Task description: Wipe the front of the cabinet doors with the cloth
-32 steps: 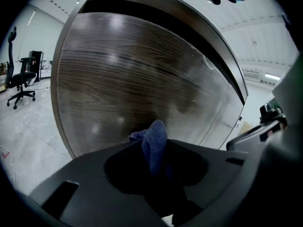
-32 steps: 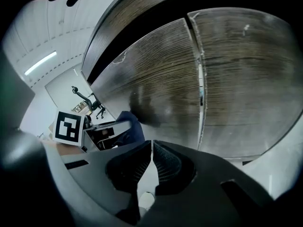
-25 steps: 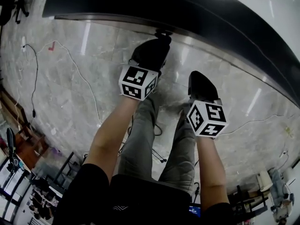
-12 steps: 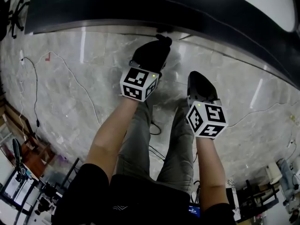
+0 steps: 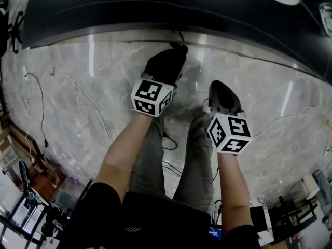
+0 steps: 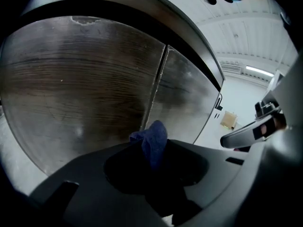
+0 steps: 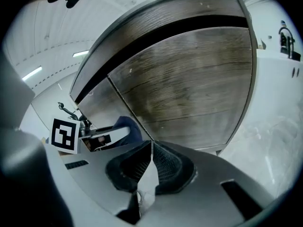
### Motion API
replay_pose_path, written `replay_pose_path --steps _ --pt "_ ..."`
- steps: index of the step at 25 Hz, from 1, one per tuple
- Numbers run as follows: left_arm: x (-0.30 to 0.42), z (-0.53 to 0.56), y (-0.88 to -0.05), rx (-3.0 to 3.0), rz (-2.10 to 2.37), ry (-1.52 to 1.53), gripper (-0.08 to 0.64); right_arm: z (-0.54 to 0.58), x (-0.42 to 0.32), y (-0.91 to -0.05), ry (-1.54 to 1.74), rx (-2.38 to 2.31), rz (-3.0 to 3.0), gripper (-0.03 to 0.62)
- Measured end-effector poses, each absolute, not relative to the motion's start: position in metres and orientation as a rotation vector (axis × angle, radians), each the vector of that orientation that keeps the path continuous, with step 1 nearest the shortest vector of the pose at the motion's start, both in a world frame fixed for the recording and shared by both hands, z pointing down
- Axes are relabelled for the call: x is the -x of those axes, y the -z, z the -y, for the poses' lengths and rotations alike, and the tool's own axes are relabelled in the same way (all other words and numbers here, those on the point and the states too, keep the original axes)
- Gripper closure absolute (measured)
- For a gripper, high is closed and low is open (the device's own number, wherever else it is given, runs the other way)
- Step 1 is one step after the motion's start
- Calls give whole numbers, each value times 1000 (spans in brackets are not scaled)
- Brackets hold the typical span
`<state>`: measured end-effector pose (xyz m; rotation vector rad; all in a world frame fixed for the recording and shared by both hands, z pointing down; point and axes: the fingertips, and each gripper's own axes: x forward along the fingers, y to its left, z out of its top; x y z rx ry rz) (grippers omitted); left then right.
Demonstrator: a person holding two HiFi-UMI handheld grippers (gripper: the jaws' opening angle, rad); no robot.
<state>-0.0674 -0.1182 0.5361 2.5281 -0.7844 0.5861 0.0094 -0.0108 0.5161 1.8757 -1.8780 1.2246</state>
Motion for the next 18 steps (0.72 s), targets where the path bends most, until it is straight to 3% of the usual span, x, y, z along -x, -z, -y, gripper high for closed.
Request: replay_pose_path --steps 18 --pt "45 71 -444 -2448 1007 -398 433 -33 -74 -464 -1193 -1856 1932 554"
